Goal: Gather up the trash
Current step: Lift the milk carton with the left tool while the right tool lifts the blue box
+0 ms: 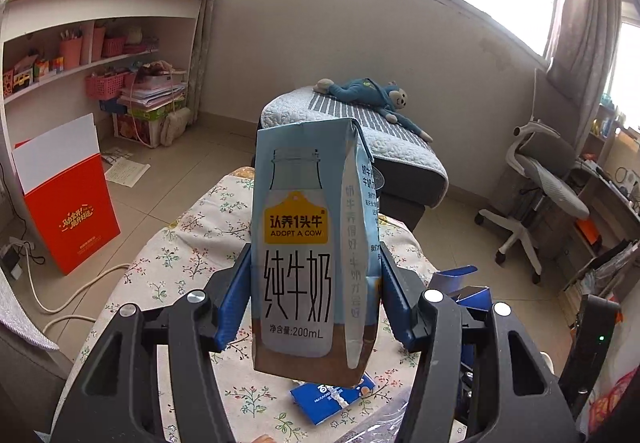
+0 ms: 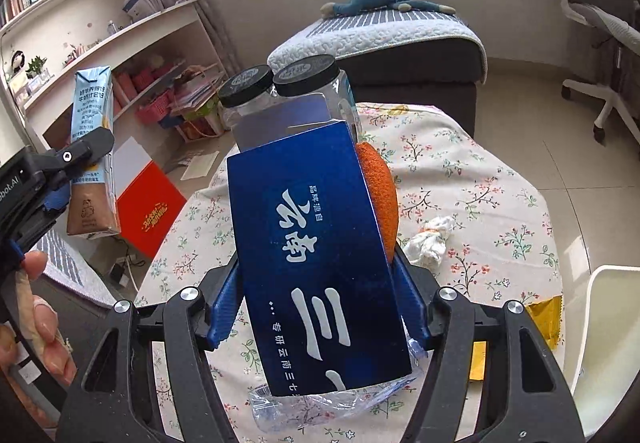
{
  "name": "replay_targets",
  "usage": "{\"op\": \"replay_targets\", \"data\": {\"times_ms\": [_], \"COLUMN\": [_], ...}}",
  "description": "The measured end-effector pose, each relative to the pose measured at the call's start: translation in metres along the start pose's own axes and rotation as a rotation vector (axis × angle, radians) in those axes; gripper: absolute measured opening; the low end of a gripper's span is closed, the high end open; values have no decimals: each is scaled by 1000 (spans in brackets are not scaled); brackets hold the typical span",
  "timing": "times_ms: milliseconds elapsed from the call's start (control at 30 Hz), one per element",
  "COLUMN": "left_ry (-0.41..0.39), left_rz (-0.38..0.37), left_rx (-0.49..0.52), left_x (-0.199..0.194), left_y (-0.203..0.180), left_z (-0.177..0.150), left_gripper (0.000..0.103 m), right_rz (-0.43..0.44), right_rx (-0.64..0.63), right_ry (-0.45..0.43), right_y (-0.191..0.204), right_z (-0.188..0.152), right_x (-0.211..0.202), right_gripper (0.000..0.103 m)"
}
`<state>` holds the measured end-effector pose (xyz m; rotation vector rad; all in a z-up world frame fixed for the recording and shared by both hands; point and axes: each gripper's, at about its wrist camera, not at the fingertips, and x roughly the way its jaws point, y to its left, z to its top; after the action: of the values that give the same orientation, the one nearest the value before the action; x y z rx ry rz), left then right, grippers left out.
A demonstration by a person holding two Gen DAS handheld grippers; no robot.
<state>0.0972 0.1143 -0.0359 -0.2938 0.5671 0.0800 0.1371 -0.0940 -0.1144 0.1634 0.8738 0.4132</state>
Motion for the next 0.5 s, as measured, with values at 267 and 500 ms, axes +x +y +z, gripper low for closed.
{"op": "replay_targets", "data": {"times_ms": [267,500], "left_ry": [58,92], "left_rz": [4,-1], "left_rx": [26,16], "left_x": [8,11], "left_y": [0,4], "left_z": [-9,-10], "left_gripper": [58,58], "right_rz": [-54,-95], "right_rx": [-34,-54], "right_ry": [192,293], "right_y": [-4,-10], "right_z": [-25,-45], "right_x": [36,51], "right_gripper": [70,72]}}
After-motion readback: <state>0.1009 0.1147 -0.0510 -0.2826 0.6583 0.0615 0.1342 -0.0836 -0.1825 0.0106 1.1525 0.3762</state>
